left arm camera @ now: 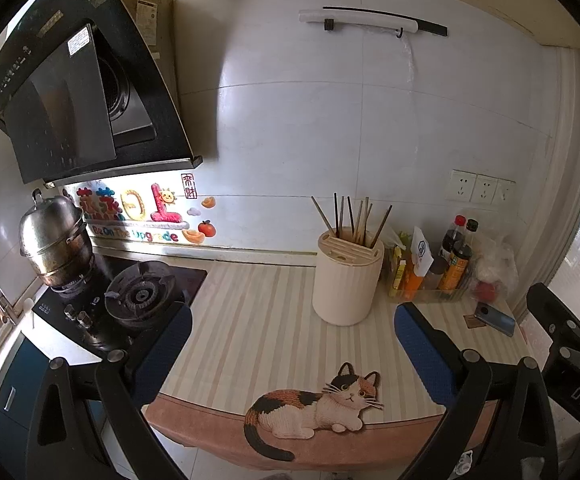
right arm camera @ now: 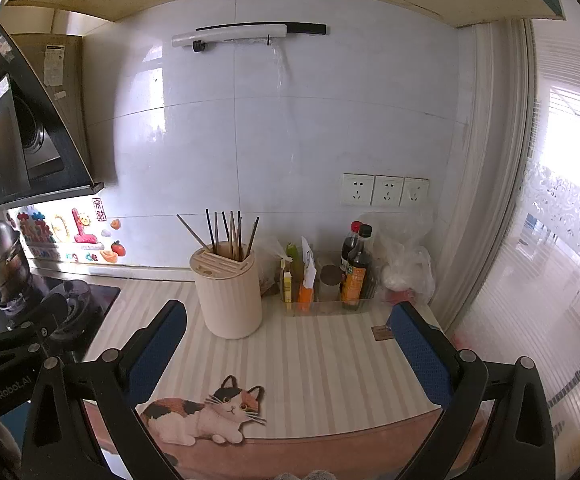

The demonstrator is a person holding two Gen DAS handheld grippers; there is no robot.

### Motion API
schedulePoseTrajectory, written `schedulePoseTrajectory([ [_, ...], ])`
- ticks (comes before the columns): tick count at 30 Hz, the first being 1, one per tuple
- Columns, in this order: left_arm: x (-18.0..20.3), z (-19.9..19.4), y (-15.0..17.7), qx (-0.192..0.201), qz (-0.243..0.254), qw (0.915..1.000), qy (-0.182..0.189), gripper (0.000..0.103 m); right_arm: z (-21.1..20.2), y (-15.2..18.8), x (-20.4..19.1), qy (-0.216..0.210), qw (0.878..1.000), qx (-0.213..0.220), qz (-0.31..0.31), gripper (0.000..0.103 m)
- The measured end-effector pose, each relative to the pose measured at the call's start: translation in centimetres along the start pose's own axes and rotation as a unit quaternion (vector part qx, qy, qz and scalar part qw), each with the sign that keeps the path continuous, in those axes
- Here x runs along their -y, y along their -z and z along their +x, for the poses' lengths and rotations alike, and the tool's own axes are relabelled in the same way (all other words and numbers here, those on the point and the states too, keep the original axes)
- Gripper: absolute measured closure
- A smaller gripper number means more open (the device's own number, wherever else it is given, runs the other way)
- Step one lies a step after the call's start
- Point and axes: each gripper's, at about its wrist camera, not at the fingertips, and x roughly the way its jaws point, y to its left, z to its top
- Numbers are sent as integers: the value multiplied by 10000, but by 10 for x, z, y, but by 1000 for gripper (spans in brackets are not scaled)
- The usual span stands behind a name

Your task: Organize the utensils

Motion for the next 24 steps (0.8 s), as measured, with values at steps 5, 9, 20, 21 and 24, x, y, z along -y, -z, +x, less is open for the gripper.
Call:
schedulePoseTrajectory([
  [5,0,0,1,-9,-5,10000,-5,0,0,1,0,4,10000,-1,-2,0],
  [9,-2,2,2,-30,-23,10000,-18,0,1,1,0,-9,10000,-9,-9,0],
  [20,-6,3,2,-42,-47,10000,-16,0,2,2,-1,15,10000,-8,-40,0],
  [21,-7,4,1,-54,-57,10000,-18,0,2,2,-1,15,10000,-8,-44,0],
  [24,-7,4,1,-59,-47,10000,-3,0,3,2,-2,10,10000,-12,-40,0],
])
